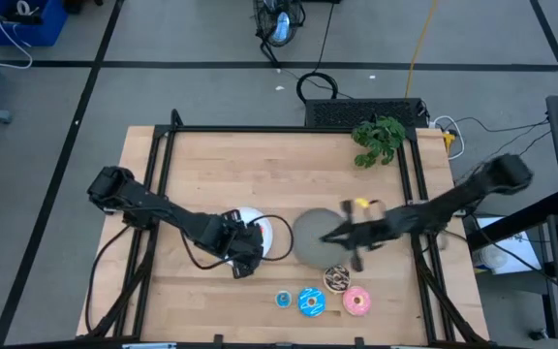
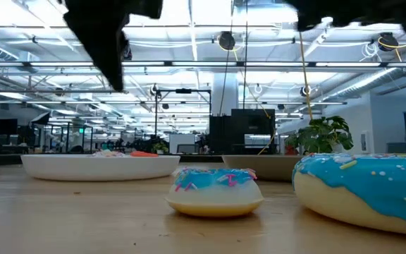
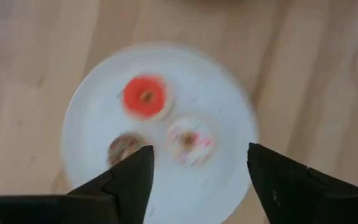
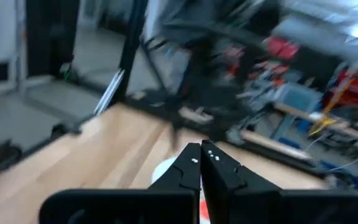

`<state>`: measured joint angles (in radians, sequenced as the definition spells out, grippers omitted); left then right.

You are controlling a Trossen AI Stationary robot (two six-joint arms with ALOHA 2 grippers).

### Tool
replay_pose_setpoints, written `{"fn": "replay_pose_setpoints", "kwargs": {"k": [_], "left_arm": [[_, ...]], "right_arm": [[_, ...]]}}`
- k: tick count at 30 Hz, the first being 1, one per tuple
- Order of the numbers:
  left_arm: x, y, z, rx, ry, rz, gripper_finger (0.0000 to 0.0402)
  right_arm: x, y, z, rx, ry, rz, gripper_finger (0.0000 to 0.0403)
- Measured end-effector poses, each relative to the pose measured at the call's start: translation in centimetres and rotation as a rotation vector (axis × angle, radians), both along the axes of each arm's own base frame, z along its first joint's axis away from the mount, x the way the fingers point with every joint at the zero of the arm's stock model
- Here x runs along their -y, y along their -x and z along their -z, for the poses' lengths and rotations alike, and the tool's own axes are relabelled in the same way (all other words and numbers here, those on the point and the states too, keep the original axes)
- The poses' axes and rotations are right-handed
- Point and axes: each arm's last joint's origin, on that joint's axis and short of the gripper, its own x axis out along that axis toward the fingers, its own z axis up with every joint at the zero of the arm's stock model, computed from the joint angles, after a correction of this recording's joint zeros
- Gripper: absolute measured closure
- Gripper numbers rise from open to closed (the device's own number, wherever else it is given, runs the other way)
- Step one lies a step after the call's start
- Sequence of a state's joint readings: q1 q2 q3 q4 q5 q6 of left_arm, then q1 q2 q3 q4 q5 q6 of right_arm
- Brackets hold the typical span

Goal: Pick & Place donuts
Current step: Put the small blue donut on the white plate

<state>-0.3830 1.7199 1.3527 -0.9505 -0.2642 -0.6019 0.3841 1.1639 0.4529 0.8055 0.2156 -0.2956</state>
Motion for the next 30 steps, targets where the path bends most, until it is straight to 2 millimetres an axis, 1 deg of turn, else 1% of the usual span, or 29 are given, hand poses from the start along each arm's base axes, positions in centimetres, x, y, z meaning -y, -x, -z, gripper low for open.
{"fn": "replay_pose_setpoints", "kwargs": {"k": [2, 5, 8, 11, 13, 17, 18, 22, 26, 30], "left_arm": [[0.4, -0.3, -0.1, 0.039, 0.008, 0.035, 0.0165], [0.7, -0.5, -0.2, 0.062, 0.018, 0.083, 0.0192], [0.9, -0.5, -0.2, 0.041, 0.052, 0.147, 0.0228], [1.0, -0.4, -0.2, 0.019, 0.084, 0.191, 0.0274], [1.3, -0.3, -0.2, 0.013, 0.090, 0.216, 0.0310], [2.2, 0.1, -0.1, 0.001, 0.078, 0.308, 0.0382], [2.3, 0.2, -0.1, -0.002, 0.074, 0.327, 0.0391], [2.7, 0.8, 0.0, -0.043, 0.046, 0.372, 0.0388], [2.4, 1.4, 0.4, -0.108, 0.024, 0.352, 0.0390], [2.3, 1.5, 0.6, -0.121, 0.020, 0.349, 0.0397]], "right_arm": [[0.6, 2.5, 0.0, 0.048, -0.025, 0.027, 0.0403], [1.5, 5.4, 0.6, 0.096, -0.053, 0.051, 0.0403], [2.2, 7.4, 1.1, 0.151, -0.085, 0.057, 0.0403], [2.6, 8.6, 1.7, 0.185, -0.125, 0.044, 0.0403], [3.0, 9.2, 1.9, 0.184, -0.152, 0.065, 0.0403], [3.4, 9.7, 2.3, 0.123, -0.179, 0.137, 0.0403], [3.5, 9.8, 2.4, 0.111, -0.177, 0.138, 0.0403], [3.7, 10.1, 2.6, 0.087, -0.166, 0.135, 0.0403], [3.8, 10.3, 2.8, 0.072, -0.157, 0.137, 0.0403], [3.7, 10.3, 3.3, 0.023, -0.119, 0.140, 0.0403]]}}
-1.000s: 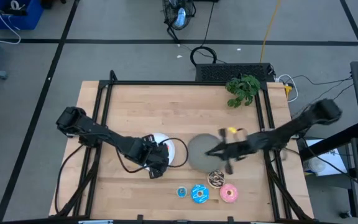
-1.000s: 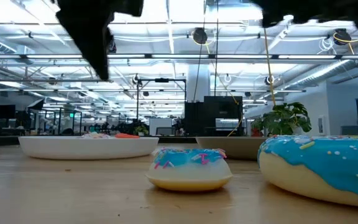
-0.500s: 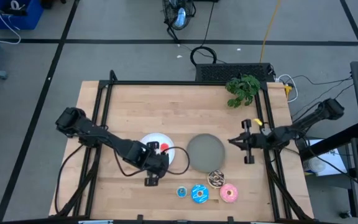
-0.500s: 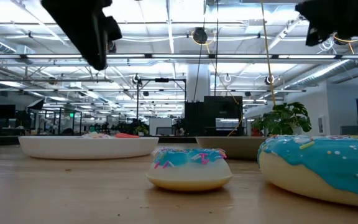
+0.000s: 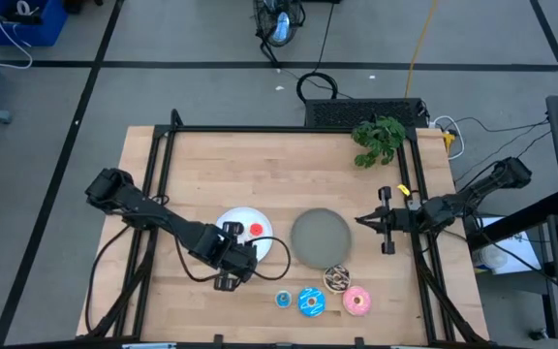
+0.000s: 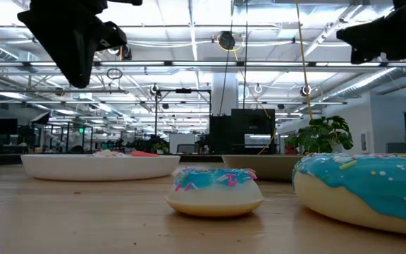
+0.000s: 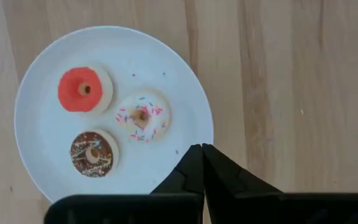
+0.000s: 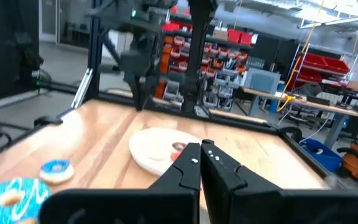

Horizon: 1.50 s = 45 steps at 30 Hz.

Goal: Pick & Place donuts
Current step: Put the small blue donut on the white plate

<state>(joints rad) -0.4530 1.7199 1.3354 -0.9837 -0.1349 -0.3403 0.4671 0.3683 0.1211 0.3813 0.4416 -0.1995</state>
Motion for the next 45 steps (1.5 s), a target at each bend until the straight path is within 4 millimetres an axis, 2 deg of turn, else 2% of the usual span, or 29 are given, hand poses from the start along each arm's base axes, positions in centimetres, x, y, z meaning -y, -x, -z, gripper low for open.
{"fn": "replay_pose_setpoints", "kwargs": {"k": [7, 10, 14, 17, 23, 28, 33, 40, 45], "left_arm": [[0.1, 0.3, -0.1, -0.033, 0.029, 0.105, 0.0398], [0.1, 0.7, -1.5, 0.044, 0.059, 0.159, 0.0397], [-1.3, 2.4, -3.3, 0.149, 0.062, 0.137, 0.0398], [-2.7, 4.2, -4.1, 0.244, 0.110, 0.058, 0.0397], [-4.6, 7.3, -2.3, 0.313, 0.185, -0.053, 0.0399], [-4.9, 8.2, -0.6, 0.346, 0.221, -0.084, 0.0399], [-5.0, 8.3, 0.1, 0.341, 0.228, -0.109, 0.0396], [-4.9, 7.6, -0.4, 0.448, 0.208, -0.137, 0.0395], [-3.5, 5.5, -1.0, 0.472, 0.224, -0.083, 0.0398]], "right_arm": [[0.0, 0.0, 0.1, -0.014, 0.003, -0.001, 0.0403], [0.0, 0.0, 0.1, -0.010, 0.002, -0.001, 0.0403], [0.0, 0.0, 0.1, -0.010, 0.016, 0.000, 0.0403], [0.0, 0.0, 0.1, -0.010, 0.016, 0.000, 0.0403], [0.0, 0.0, -0.1, 0.010, 0.018, 0.001, 0.0403], [0.0, 0.0, -0.5, 0.052, -0.005, 0.002, 0.0403], [0.0, 0.1, -0.7, 0.072, -0.014, 0.003, 0.0403], [0.0, 0.1, -0.8, 0.074, -0.008, 0.005, 0.0403], [0.0, 0.1, -0.8, 0.074, -0.008, 0.005, 0.0403]]}}
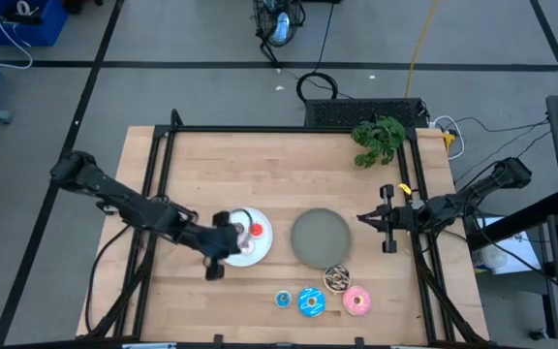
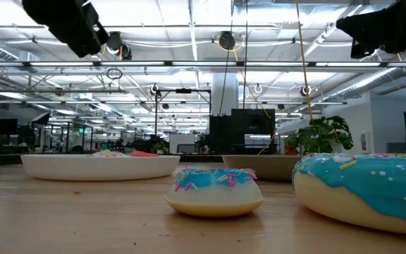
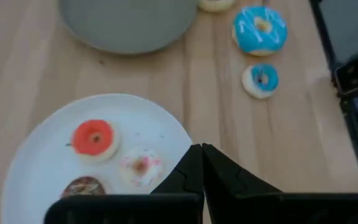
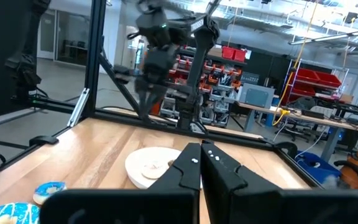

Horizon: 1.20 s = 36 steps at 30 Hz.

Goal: Pick & Place donuts
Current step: Put the small blue donut on the white plate

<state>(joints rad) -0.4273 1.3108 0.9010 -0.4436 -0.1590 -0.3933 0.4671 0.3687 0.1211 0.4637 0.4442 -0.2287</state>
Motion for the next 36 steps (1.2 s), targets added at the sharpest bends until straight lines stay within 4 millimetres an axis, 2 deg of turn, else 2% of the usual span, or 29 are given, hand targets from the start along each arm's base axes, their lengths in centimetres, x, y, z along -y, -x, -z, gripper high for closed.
{"fn": "replay_pose_setpoints", "kwargs": {"k": [2, 4, 11, 14, 17, 22, 26, 31, 36], "left_arm": [[0.9, -1.3, 0.3, -0.040, -0.020, 0.026, 0.0398], [2.1, -3.4, -0.2, -0.029, -0.025, 0.079, 0.0398], [6.7, -9.2, -1.1, -0.019, -0.187, 0.273, 0.0393], [7.6, -11.1, -0.7, -0.064, -0.220, 0.278, 0.0362], [7.8, -12.8, 0.5, -0.143, -0.221, 0.239, 0.0313], [7.6, -14.8, 2.8, -0.215, -0.193, 0.232, 0.0225], [7.6, -15.8, 4.0, -0.237, -0.148, 0.267, 0.0176], [8.0, -16.6, 5.8, -0.240, -0.127, 0.323, 0.0146], [8.3, -17.0, 7.1, -0.244, -0.115, 0.358, 0.0139]], "right_arm": [[0.0, 0.0, 0.0, 0.003, -0.002, 0.000, 0.0403], [0.0, 0.0, 0.0, 0.003, -0.016, -0.002, 0.0403], [0.0, 0.0, 0.0, 0.002, -0.034, -0.004, 0.0403], [0.0, 0.0, 0.0, 0.000, -0.033, -0.005, 0.0403], [0.0, 0.0, 0.0, -0.004, -0.031, -0.005, 0.0403], [0.0, 0.0, 0.1, -0.006, -0.030, -0.006, 0.0403], [0.0, 0.0, 0.1, -0.006, -0.030, -0.006, 0.0403], [0.0, 0.0, 0.2, -0.015, -0.024, -0.005, 0.0403], [0.0, 0.0, 0.2, -0.023, -0.019, -0.005, 0.0403]]}}
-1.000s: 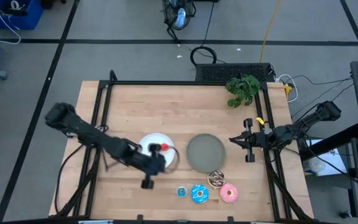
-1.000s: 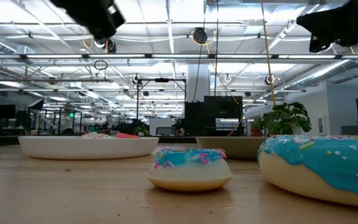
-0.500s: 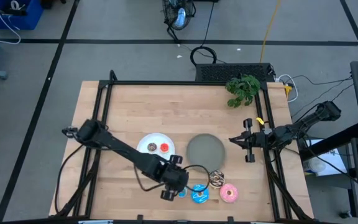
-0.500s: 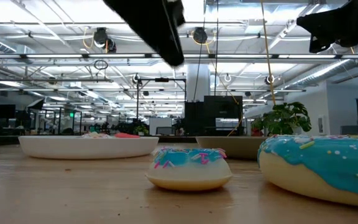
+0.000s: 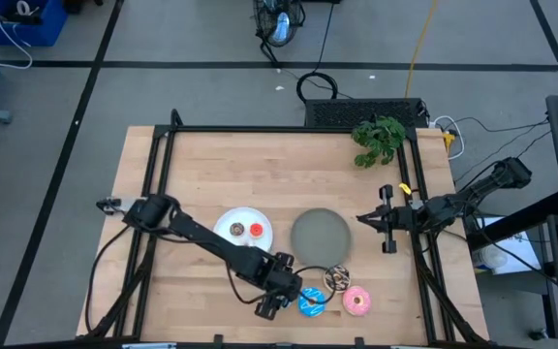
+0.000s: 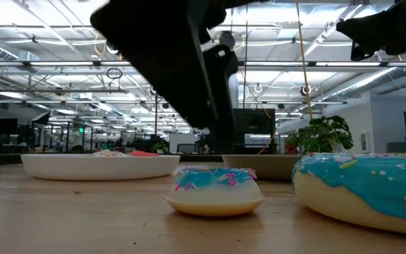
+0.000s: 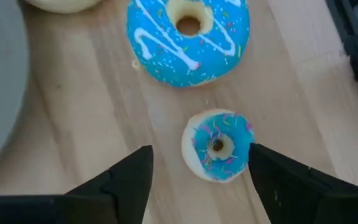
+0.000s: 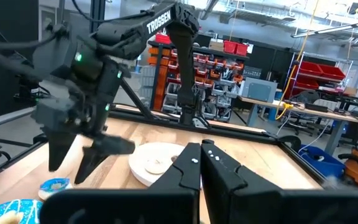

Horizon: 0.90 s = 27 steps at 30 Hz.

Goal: Pick & Place donuts
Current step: Put the small blue donut on the white plate

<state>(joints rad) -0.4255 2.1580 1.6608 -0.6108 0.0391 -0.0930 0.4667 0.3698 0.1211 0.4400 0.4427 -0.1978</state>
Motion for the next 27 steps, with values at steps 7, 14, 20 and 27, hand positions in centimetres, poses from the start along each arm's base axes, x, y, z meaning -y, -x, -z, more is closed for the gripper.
{"fn": "replay_pose_setpoints", "kwargs": {"k": [7, 14, 20, 27], "left_arm": [[0.4, -0.1, 0.6, -0.027, 0.072, 0.070, 0.0149], [0.4, 0.2, 0.7, -0.032, 0.011, 0.080, 0.0112], [1.5, 0.3, 1.0, 0.020, -0.016, 0.165, 0.0065], [1.4, -0.4, 3.6, -0.003, -0.061, 0.156, 0.0047]], "right_arm": [[0.0, 0.0, 0.0, -0.001, 0.001, 0.001, 0.0403], [0.0, 0.0, 0.0, -0.002, 0.002, 0.001, 0.0403], [0.0, 0.0, 0.0, -0.002, 0.002, 0.002, 0.0403], [0.0, 0.0, 0.0, -0.002, 0.002, 0.002, 0.0403]]}}
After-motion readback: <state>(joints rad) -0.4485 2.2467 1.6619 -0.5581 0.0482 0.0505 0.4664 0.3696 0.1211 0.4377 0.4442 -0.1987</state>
